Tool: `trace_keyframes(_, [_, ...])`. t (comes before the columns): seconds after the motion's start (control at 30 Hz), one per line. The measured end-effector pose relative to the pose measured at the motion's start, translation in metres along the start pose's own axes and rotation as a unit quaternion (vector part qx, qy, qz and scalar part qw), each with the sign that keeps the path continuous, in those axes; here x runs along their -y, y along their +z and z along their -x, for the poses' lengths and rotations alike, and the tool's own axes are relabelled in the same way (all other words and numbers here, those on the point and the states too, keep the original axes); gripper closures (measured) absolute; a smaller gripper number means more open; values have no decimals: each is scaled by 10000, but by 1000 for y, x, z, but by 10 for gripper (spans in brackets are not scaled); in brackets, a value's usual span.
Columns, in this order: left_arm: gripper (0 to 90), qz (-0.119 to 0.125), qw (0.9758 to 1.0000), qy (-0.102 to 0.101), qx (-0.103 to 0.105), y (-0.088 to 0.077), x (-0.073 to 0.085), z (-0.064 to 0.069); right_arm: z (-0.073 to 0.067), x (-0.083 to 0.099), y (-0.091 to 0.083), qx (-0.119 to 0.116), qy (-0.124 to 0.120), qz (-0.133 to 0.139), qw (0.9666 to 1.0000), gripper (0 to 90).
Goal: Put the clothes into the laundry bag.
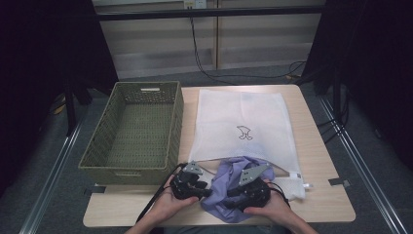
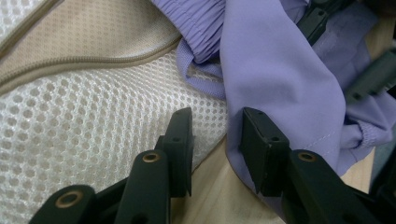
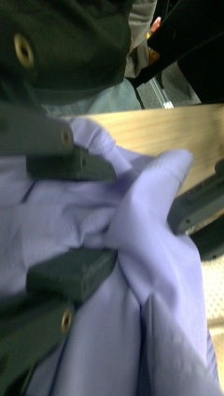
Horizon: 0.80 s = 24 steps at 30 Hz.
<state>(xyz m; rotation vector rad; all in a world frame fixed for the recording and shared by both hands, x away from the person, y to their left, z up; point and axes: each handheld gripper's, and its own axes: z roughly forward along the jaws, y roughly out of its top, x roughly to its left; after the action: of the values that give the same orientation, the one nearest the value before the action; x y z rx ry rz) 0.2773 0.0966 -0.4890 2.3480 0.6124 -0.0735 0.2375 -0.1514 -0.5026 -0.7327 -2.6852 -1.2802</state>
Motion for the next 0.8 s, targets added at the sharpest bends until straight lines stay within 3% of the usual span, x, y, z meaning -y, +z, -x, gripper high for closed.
trace_keyframes(0.03, [633, 0, 10000, 0, 0, 0, 0, 0, 0, 0, 0, 0, 0, 0, 10000, 604])
trace_keyframes(0.07, [632, 69, 10000, -13, 35, 1, 0, 1, 2, 0, -1, 66, -25, -31, 10000, 730])
trace_keyframes(0.1, [632, 69, 10000, -13, 35, 1, 0, 1, 2, 0, -1, 66, -25, -31, 10000, 730])
trace_keyframes(0.13, [629, 14, 10000, 20, 28, -1, -1, 1, 4, -1, -1, 176, -115, -66, 9998, 824])
trace_keyframes(0.4, [623, 128, 9999, -5, 17, -2, -1, -1, 4, -4, -2, 275, -9, -171, 9995, 892])
trace_keyframes(0.47, [714, 64, 9999, -71, -56, -2, -1, -1, 7, -4, -7, 180, 109, -62, 9998, 899])
trace_keyframes(0.53, [745, 36, 9999, -42, -86, -1, -1, -1, 9, -4, -12, 130, 212, 68, 9997, 900])
trace_keyframes(0.7, [761, 46, 9999, -36, -108, 0, -1, 0, 15, -4, -26, 74, 425, 425, 9982, 900])
trace_keyframes(0.8, [761, -17, 9999, -53, -99, 1, -1, -1, 19, -8, -39, 101, 560, 763, 9955, 900])
